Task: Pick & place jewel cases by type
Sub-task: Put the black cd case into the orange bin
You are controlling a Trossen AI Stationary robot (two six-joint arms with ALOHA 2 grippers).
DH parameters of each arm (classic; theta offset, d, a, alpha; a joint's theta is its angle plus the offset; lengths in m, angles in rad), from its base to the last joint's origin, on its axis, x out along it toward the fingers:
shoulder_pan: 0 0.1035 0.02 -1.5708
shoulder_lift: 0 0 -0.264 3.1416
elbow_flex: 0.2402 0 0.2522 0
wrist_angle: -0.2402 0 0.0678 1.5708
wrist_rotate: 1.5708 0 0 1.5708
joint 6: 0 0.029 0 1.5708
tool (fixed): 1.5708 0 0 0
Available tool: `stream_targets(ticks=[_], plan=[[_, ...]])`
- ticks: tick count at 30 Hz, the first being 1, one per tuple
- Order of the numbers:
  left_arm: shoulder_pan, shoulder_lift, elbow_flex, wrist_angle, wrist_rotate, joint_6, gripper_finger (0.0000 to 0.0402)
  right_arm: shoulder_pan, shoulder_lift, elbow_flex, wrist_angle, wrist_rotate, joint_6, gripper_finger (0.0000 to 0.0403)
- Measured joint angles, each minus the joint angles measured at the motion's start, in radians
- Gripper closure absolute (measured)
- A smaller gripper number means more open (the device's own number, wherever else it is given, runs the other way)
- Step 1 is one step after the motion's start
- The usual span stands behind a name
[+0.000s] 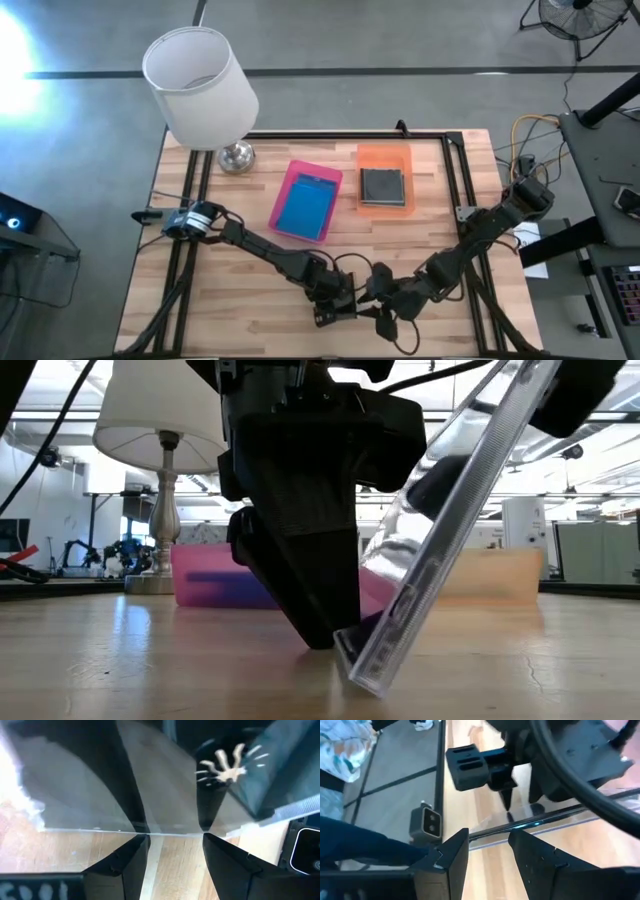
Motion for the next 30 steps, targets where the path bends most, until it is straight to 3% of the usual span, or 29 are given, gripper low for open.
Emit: stream_targets(ticks=[5,14,23,30], plan=[[-0.006,0.0,0.0,-0.012,0.0,-0.013,0.0223,-0.031,0.0,-0.001,-0.011,-0.006,0.006,0.0252],[-0.009,-0.001,-0.002,-0.039,0.002,-0.013,0.0223,-0.068,-0.001,-0.005,-0.019,-0.015,0.349,0.0252],[-0.012,-0.006,-0.003,-0.065,-0.008,0.015,0.0223,-0.069,0.002,-0.006,-0.007,-0.005,0.411,0.0252],[-0.014,-0.045,-0.052,-0.043,-0.048,0.01,0.0223,-0.069,0.004,-0.007,0.025,0.004,0.547,0.0252]])
